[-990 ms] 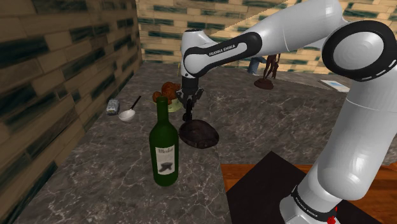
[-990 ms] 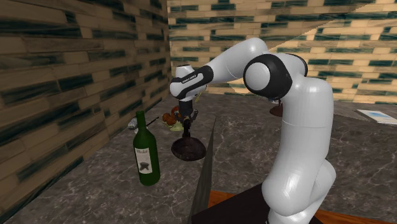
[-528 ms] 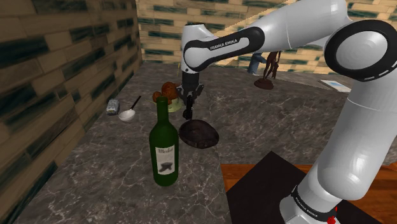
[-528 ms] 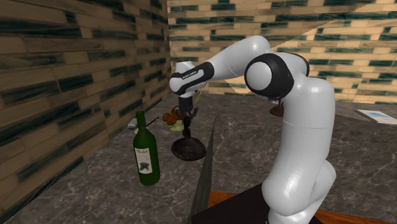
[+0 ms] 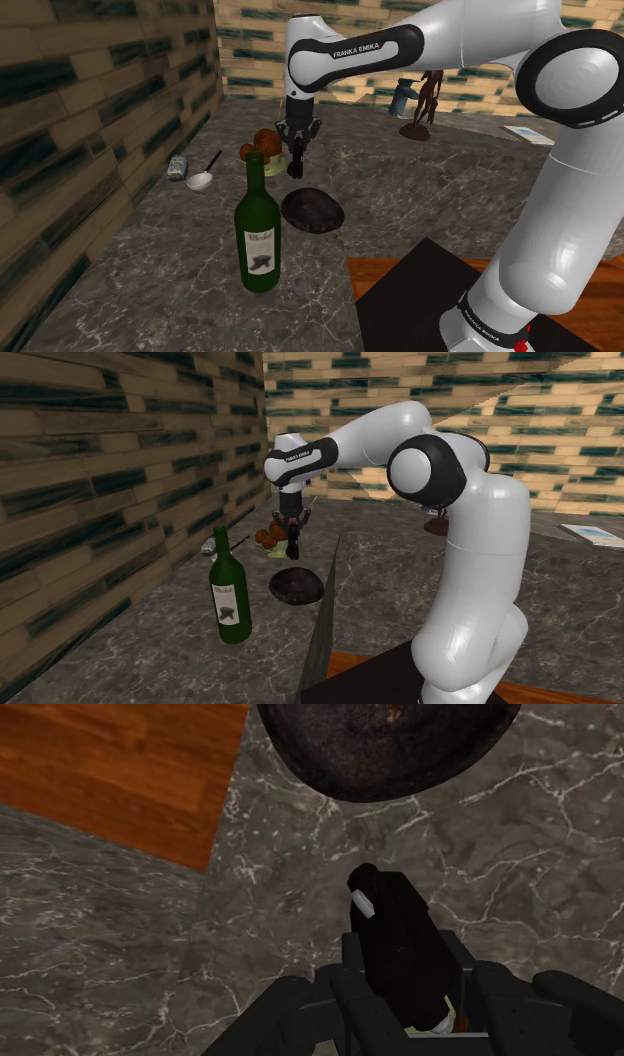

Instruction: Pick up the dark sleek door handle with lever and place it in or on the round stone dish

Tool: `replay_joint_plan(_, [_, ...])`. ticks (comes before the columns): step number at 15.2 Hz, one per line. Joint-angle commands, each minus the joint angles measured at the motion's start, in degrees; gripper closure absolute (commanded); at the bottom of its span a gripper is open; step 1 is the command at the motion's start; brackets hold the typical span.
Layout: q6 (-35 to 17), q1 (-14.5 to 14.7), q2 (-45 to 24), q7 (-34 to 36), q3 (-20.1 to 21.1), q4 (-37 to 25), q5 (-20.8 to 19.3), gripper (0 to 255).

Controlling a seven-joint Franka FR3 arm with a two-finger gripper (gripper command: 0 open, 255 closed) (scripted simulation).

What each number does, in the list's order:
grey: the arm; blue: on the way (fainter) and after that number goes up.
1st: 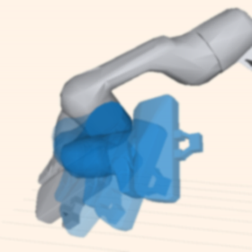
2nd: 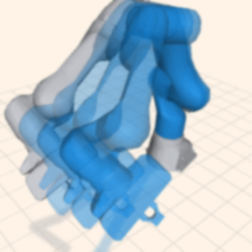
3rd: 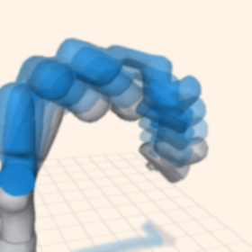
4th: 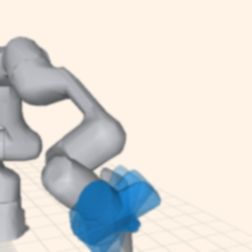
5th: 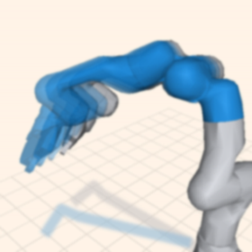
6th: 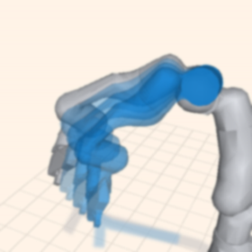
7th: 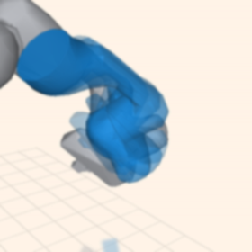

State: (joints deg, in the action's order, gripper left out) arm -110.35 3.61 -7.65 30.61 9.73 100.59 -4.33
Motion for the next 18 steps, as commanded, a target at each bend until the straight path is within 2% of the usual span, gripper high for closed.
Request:
replay_joint_plan(1, [1.4,0.0,0.4,-0.2,0.0,-1.1,0.1,255])
replay_joint_plan(18, [14.8,0.2,-0.3,-0.8,0.1,-15.0,0.2,255])
